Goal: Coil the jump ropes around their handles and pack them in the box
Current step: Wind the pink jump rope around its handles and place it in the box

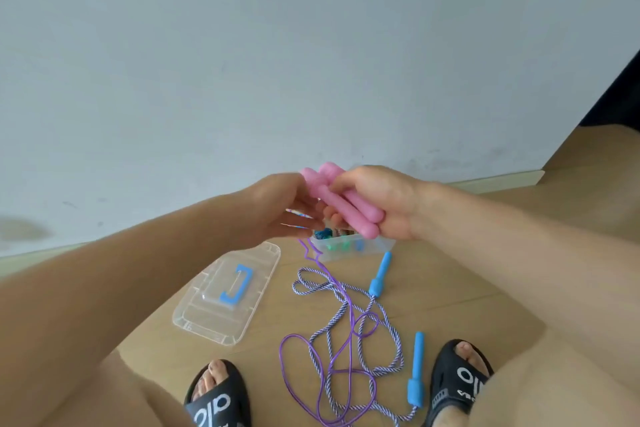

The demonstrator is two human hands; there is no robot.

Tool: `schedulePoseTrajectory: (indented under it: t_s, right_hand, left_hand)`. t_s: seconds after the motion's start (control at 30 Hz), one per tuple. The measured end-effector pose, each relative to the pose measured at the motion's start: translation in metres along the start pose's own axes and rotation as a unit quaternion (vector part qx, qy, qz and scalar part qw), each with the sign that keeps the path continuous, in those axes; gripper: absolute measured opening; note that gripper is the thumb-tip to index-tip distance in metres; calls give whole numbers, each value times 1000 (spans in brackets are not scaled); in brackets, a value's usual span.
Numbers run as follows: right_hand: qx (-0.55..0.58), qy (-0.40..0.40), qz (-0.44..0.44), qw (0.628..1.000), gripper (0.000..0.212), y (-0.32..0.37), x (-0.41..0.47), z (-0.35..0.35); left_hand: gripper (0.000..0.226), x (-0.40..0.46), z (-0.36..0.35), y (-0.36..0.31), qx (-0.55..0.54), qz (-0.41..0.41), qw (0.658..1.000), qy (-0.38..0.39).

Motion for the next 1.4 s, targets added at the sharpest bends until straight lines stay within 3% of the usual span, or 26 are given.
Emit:
schedulePoseTrajectory:
  t_s: [0.1,0.23,0.33,0.47,0.53,0.6,0.67,0.73,0.8,0.9,0.97,1.03,1.1,1.2,1.3,1.4]
  right_hand:
    - [-29,28,33,999,41,1,0,-18]
    - [-109,25,69,991,33,3,4,-38]
    - [-211,22,72,975,24,-1,1,-38]
    - [-348,124,-16,929,38,2,-10,-14]
    - [-405,58,18,912,30,8,-4,12]
    - [-467,-87,85,876,42,14,5,33]
    - [-451,-108,139,875,72,15,10,30]
    - [-417,-49,172,891,78,14,14,14]
    - [-413,-10,179,893,69,12,19,7]
    - [-415,-14,146,898,53,13,20,12]
    - [-420,-29,135,897,36,14,19,16]
    - [-421,-57,134,895,22,17,19,19]
    - [-433,-101,138,885,20,22,19,25]
    - [-423,-153,134,883,23,25,19,38]
    - [-399,-161,121,895,20,22,19,44]
    - [-377,-174,129,901,15,23,18,45]
  left_hand:
    - [45,-9,-1,-8,-108,5,992,68]
    - [29,-6,-3,-15,-77,-18,995,65]
    - [29,-5,-1,-17,-43,-26,997,57]
    - [21,-9,7,-22,26,-21,998,53]
    - [14,-10,11,-24,60,-26,995,70]
    - [10,-12,12,-25,116,-32,989,85]
    - [7,-15,9,-26,166,-31,980,106]
    - [5,-17,3,-26,186,-26,972,141]
    - [11,-17,1,-25,178,-14,969,171]
    - [18,-18,4,-25,176,-3,966,191]
    - [30,-15,12,-26,194,-7,967,165]
    - [41,-11,22,-24,295,-25,948,116]
    - [38,-7,28,-21,398,-40,913,77]
    - [22,-3,29,-26,410,-98,906,41]
    - [11,-5,24,-36,461,-186,868,-8]
    - [8,-6,19,-37,479,-212,852,-13]
Point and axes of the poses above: each hand's wrist, its own x-axis towards the middle knuckle, its own z-axis out of the back of the hand, y = z × x, the point moved 4 cm from there along x, towards the middle knuckle, and after that the axes turned 13 degrees about -x, right-handed, at the moved point
